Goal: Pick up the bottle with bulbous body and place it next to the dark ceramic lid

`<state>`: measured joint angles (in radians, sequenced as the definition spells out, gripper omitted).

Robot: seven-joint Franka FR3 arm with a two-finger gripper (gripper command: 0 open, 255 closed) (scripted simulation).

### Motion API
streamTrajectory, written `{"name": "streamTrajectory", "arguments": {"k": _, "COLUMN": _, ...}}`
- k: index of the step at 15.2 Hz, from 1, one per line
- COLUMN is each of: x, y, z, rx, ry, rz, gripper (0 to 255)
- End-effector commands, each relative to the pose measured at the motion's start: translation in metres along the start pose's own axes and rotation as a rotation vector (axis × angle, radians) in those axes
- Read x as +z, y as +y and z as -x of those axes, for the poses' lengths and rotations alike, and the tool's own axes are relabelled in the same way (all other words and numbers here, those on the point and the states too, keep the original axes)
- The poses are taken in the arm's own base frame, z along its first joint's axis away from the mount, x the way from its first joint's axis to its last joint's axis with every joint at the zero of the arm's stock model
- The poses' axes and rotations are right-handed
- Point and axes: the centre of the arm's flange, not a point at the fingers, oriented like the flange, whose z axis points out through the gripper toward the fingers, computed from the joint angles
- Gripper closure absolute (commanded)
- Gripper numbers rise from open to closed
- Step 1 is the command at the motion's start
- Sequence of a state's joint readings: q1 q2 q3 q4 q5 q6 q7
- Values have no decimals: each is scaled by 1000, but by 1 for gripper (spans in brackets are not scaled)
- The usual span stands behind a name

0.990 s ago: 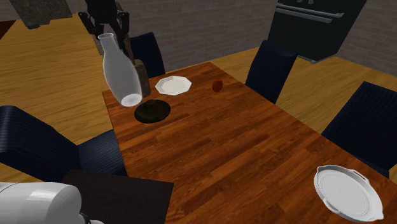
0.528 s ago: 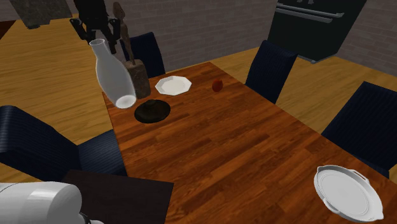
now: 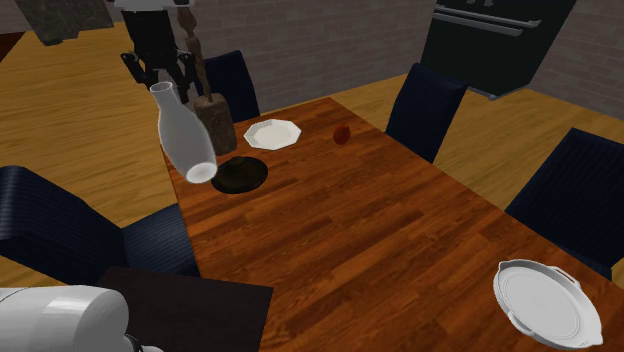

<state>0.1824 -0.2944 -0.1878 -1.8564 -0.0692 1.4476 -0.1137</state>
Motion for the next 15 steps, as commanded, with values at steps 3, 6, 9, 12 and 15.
{"name": "streamTrajectory", "arguments": {"k": 3, "x": 21, "y": 1, "z": -2, "rx": 0, "ry": 1, "rz": 0, "gripper": 255}}
{"name": "streamTrajectory", "arguments": {"k": 6, "x": 36, "y": 1, "z": -4, "rx": 0, "ry": 1, "rz": 0, "gripper": 255}}
{"name": "streamTrajectory", "arguments": {"k": 9, "x": 52, "y": 1, "z": -6, "rx": 0, "ry": 1, "rz": 0, "gripper": 255}}
{"name": "streamTrajectory", "arguments": {"k": 12, "x": 68, "y": 1, "z": -8, "rx": 0, "ry": 1, "rz": 0, "gripper": 255}}
{"name": "streamTrajectory", "arguments": {"k": 15, "x": 84, "y": 1, "z": -10, "rx": 0, "ry": 1, "rz": 0, "gripper": 255}}
